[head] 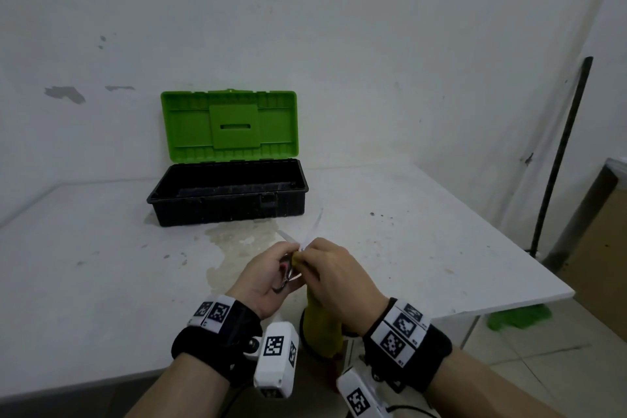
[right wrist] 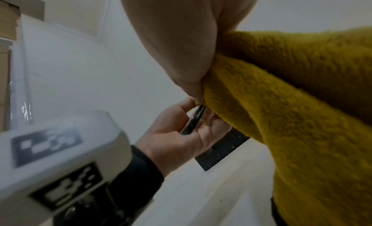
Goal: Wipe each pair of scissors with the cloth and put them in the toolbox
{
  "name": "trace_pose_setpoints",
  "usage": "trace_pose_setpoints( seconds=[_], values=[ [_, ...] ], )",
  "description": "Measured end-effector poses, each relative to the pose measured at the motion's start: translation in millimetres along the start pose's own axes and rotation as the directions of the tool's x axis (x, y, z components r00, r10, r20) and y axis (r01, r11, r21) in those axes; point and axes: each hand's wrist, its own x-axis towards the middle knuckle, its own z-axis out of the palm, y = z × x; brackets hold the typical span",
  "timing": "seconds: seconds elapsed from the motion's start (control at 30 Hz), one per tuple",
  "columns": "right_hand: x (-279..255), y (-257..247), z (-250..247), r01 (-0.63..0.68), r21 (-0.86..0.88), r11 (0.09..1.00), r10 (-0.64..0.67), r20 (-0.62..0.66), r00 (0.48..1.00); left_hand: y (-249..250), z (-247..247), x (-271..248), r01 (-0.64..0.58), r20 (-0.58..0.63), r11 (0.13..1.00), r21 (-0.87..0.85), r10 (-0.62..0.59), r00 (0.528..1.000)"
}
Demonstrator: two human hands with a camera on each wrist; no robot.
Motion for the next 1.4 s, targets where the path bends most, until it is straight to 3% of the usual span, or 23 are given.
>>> trace_pose_setpoints(
  seconds=[0.13, 0.3, 0.47, 0.63, 0.8, 0.97, 1.13, 1.3, 1.4],
  values=[
    [-8.5, -5.3, -2.5, 0.084, 0.042, 0.996, -0.087, 0.080, 0.993, 4.5, -1.2, 0.7, -0.055, -0.024, 0.995, 0.085, 0.057, 0.998],
    [-0.3, 2.4, -0.5, -0.031, 0.027, 0.999, 0.034, -0.097, 0.995, 3.8, 3.2, -1.8, -0.113, 0.011, 0.984, 0.137, 0.112, 0.994],
    [-12.4, -7.2, 14.3, 0.018, 0.024, 1.000, -0.017, -0.009, 1.000, 4.5, -1.2, -0.1, -0.097, -0.051, 0.983, 0.159, 0.107, 0.993],
    [-3.5, -1.9, 6.2, -0.049, 0.026, 0.998, 0.052, -0.137, 0.989, 3.8, 3.7, -3.2, -0.113, -0.017, 0.986, 0.125, 0.116, 0.993],
    [-14.6, -14.1, 15.8, 0.003, 0.023, 1.000, -0.002, -0.030, 1.000, 3.5, 1.4, -0.1, -0.099, -0.100, 0.981, 0.170, 0.117, 0.988],
    [-3.8, -1.8, 6.5, -0.105, 0.019, 0.994, 0.107, -0.156, 0.982, -0.1, 4.3, -2.8, -0.126, -0.052, 0.983, 0.135, 0.134, 0.990],
    [-13.1, -15.0, 16.0, -0.081, -0.009, 0.997, 0.081, -0.023, 0.996, -0.9, 0.9, 1.3, -0.115, -0.078, 0.979, 0.170, 0.130, 0.988],
    [-2.3, -3.7, 5.6, -0.192, 0.005, 0.981, 0.192, -0.114, 0.975, -0.8, 3.9, -1.9, -0.149, -0.045, 0.979, 0.136, 0.156, 0.987],
    [-6.8, -10.8, 15.1, -0.160, 0.005, 0.987, 0.160, -0.066, 0.985, 0.6, 6.9, -2.9, -0.159, -0.045, 0.972, 0.173, 0.170, 0.984]
  ],
)
